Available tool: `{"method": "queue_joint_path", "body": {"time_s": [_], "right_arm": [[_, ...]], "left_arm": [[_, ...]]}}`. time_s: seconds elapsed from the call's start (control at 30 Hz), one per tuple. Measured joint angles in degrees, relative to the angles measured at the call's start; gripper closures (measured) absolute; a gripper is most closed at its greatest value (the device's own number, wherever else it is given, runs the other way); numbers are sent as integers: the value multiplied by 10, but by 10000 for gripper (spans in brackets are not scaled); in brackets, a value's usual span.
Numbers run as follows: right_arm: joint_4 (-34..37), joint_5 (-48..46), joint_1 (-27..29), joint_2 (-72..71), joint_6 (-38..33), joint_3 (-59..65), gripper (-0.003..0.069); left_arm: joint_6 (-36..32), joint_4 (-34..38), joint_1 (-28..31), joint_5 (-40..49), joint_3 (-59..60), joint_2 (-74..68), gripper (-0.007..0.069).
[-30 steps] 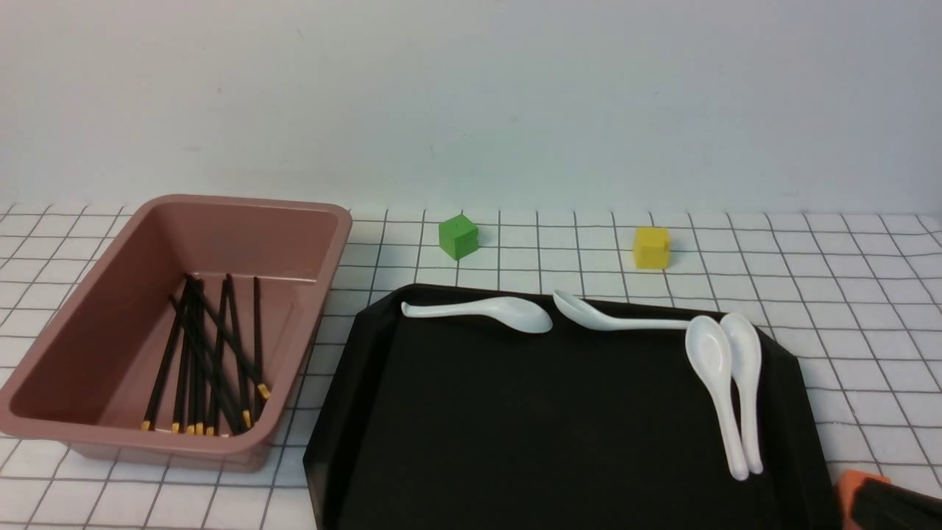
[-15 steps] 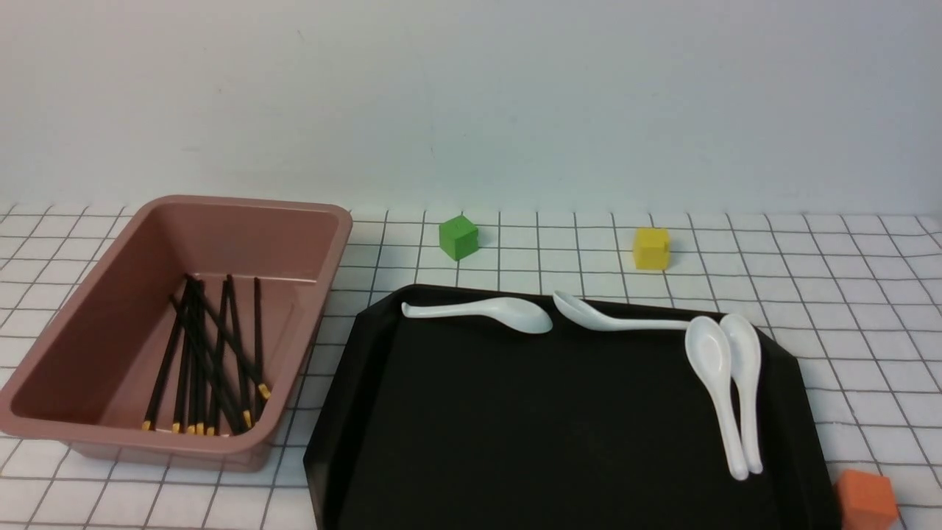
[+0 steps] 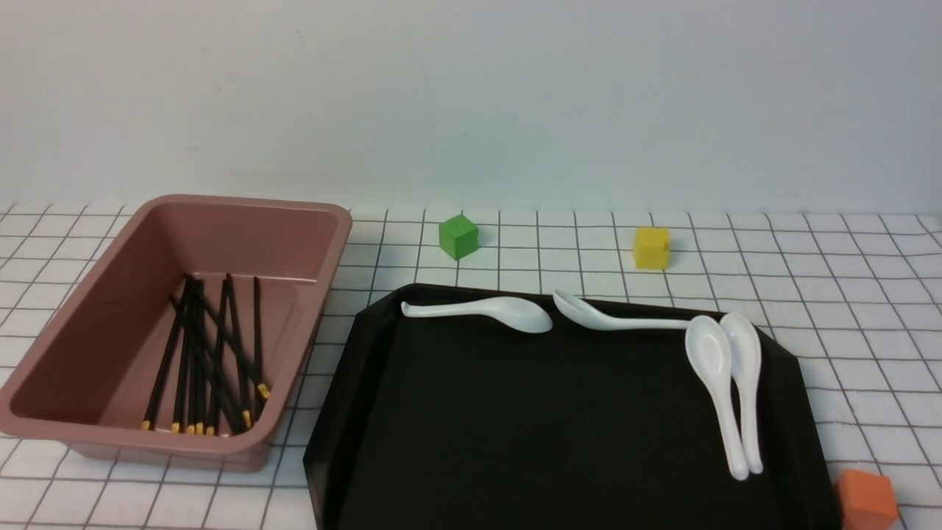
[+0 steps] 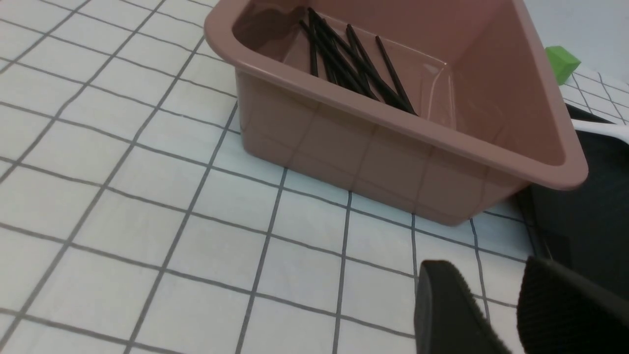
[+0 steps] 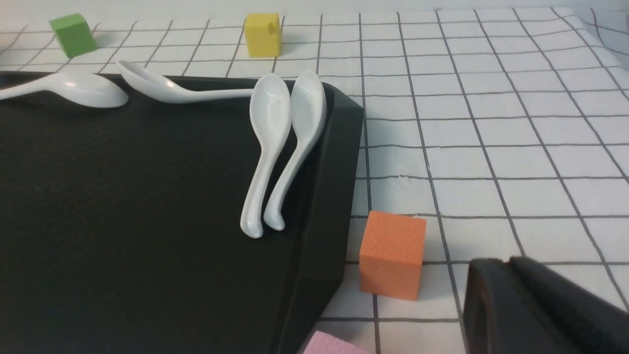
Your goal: On white black tablecloth take chopsticks from black tray and put them in box.
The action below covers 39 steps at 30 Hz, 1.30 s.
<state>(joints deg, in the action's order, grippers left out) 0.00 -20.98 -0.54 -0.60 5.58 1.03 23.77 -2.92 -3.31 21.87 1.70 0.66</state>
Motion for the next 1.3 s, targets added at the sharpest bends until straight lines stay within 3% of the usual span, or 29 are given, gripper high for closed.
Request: {"method": "queue_joint_path", "body": {"time_s": [1.3], "right_arm": [[0,-1,0,0,2,0,563]], "left_arm": [[0,0,0,0,0,0,386]]}}
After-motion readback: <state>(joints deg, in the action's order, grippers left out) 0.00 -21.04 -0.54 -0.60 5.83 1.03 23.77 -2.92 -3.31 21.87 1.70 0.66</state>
